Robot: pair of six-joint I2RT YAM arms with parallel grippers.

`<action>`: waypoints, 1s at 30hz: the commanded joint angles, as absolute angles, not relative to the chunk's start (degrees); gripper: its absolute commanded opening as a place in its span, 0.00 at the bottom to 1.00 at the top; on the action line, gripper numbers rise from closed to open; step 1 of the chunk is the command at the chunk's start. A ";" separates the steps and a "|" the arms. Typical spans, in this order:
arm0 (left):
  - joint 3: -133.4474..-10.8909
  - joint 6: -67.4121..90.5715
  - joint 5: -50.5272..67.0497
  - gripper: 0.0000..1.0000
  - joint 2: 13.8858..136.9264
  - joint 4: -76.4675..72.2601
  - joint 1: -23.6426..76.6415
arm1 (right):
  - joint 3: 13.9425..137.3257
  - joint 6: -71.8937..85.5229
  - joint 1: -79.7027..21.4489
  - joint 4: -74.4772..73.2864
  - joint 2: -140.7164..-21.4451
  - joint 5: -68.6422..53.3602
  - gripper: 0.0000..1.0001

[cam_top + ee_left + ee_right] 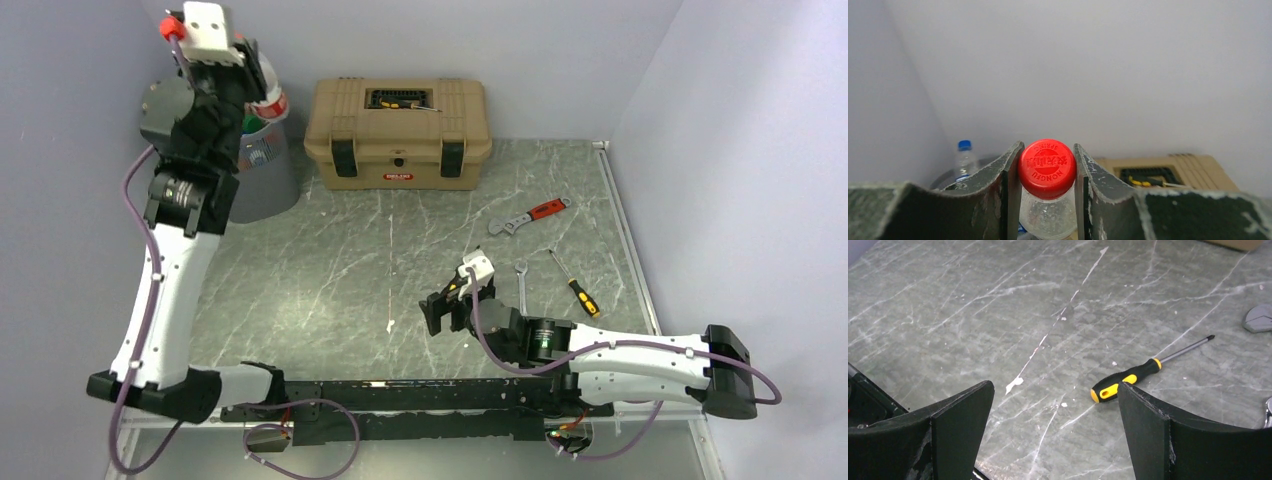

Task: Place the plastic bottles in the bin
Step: Place the plastic bottle in the trash bin.

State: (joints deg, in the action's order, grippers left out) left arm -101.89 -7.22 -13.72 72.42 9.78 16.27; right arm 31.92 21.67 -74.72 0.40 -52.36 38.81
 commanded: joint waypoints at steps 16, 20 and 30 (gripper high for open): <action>-95.44 -4.19 -5.95 0.00 86.92 -22.25 -3.61 | 24.36 27.07 -74.88 7.12 -50.42 34.98 0.98; -87.18 -4.55 2.18 0.00 87.78 -36.67 -6.36 | 22.07 26.89 -74.88 8.88 -48.76 35.28 0.99; -76.63 -0.43 2.12 0.00 89.56 -46.02 -9.50 | 19.90 25.52 -74.79 9.02 -45.80 36.58 0.99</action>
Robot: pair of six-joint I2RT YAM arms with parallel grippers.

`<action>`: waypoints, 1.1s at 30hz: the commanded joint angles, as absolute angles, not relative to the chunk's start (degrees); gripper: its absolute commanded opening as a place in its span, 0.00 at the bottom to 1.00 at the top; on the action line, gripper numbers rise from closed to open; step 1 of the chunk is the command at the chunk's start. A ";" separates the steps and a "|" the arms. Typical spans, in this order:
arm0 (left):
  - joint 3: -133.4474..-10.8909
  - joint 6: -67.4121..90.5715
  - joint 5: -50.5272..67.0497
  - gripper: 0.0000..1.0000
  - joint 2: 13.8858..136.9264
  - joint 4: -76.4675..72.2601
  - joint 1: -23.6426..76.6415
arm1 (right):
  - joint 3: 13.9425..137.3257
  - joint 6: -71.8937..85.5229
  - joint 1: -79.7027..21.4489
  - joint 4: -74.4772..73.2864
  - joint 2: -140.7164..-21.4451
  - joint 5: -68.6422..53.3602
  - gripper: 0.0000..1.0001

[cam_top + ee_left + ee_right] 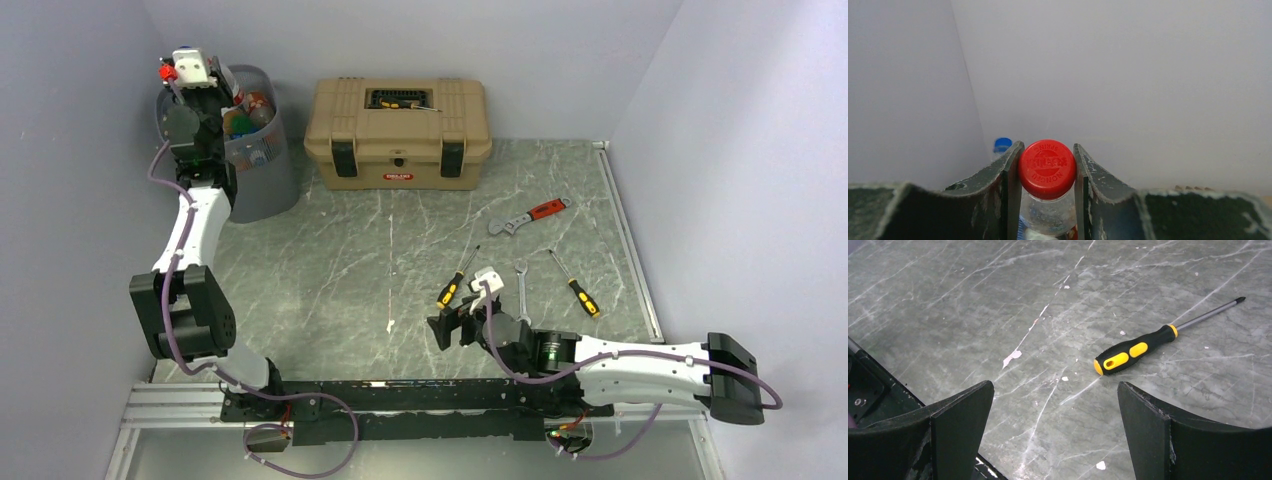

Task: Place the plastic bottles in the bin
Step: Place the plastic bottle in the trash bin.

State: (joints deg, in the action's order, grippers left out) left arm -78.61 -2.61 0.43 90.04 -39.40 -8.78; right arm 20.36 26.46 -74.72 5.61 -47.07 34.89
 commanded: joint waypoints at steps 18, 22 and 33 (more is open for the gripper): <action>-79.03 0.85 0.32 0.00 76.51 -42.53 -9.75 | 20.13 25.90 -74.79 7.87 -44.30 36.73 0.99; -80.10 -5.90 -8.80 0.00 75.08 -37.21 -9.71 | 19.89 26.38 -74.79 7.63 -44.05 36.26 0.99; -80.69 -10.35 -19.83 0.00 80.46 -33.71 -11.25 | 17.80 27.98 -74.79 4.88 -39.50 36.76 0.99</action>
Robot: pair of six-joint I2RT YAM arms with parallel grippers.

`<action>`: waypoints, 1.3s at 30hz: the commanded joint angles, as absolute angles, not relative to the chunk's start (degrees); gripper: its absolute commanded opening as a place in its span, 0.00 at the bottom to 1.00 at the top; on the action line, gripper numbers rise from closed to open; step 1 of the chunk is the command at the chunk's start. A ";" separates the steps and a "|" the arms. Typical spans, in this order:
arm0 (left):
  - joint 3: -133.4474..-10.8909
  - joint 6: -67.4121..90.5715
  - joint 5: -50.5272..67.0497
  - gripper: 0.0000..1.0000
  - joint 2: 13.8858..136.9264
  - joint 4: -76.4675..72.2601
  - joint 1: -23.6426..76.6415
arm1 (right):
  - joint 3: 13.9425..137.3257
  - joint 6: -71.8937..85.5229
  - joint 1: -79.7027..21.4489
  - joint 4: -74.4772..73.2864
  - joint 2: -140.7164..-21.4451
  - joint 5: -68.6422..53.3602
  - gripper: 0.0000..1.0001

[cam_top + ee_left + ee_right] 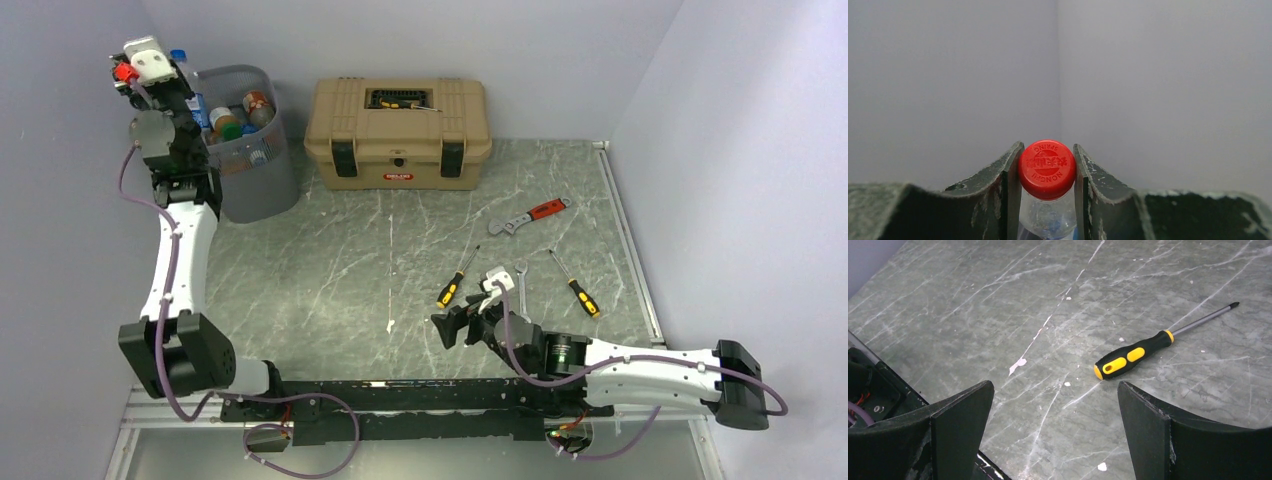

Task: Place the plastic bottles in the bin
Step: Place the plastic bottle in the trash bin.

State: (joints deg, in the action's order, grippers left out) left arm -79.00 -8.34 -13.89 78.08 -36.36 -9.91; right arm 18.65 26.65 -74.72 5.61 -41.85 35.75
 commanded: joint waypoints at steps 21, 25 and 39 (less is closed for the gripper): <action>-78.61 2.95 2.11 0.00 82.60 -35.16 -13.24 | 17.03 27.29 -74.79 5.93 -39.21 37.70 0.99; -79.00 3.26 3.38 0.00 80.36 -35.95 -13.27 | 17.10 27.03 -74.79 7.04 -40.34 37.63 0.99; -86.97 5.66 12.45 0.00 96.04 -31.55 -14.21 | 17.59 26.47 -74.79 7.11 -42.01 37.99 0.99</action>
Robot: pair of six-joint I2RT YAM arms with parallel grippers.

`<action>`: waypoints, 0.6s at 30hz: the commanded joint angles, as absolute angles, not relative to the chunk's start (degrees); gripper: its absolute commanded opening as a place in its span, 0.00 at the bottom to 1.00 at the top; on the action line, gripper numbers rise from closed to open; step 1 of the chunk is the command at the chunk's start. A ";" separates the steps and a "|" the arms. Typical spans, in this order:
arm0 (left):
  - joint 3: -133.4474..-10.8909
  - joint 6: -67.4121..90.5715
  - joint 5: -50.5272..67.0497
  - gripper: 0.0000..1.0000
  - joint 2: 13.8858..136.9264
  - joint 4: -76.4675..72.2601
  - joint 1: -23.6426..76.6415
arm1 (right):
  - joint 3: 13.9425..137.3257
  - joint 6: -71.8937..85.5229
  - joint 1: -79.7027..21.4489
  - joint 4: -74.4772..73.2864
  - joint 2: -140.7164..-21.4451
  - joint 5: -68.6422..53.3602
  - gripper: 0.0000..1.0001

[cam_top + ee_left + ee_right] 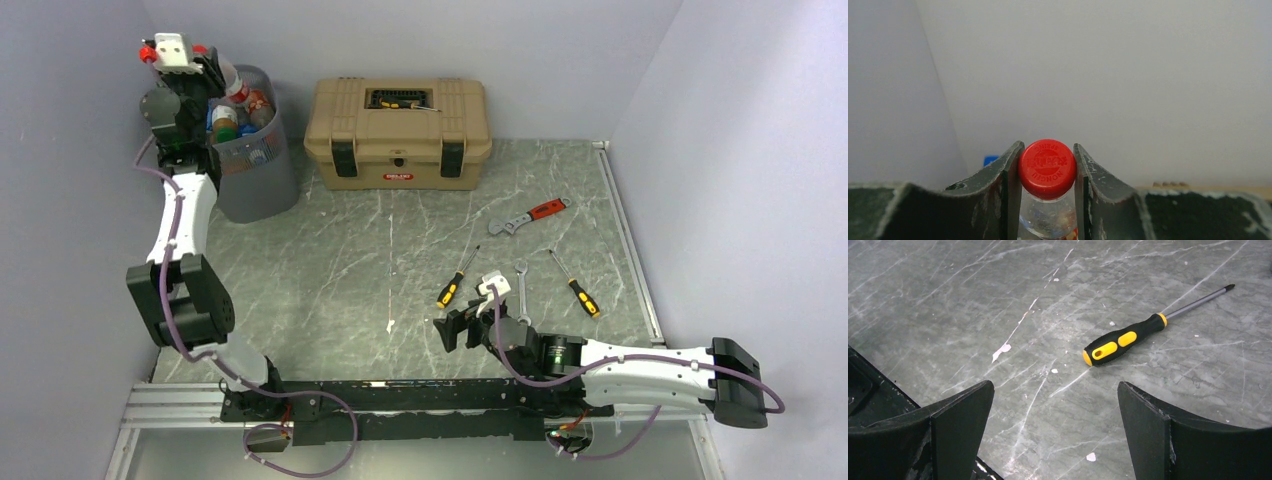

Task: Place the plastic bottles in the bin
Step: Place the plastic bottle in the trash bin.

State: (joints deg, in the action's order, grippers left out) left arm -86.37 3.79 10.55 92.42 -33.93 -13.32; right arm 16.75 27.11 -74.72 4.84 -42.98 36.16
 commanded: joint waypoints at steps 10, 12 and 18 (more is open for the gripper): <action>-83.36 5.68 15.31 0.00 96.73 -37.39 -14.90 | 17.93 26.20 -74.79 7.71 -43.88 38.26 0.99; -81.26 5.57 17.35 0.00 95.94 -42.95 -14.95 | 17.86 26.11 -74.79 8.13 -44.17 38.07 0.99; -78.07 2.84 21.98 0.00 96.62 -45.08 -15.00 | 18.52 26.10 -74.79 7.65 -45.47 38.20 0.99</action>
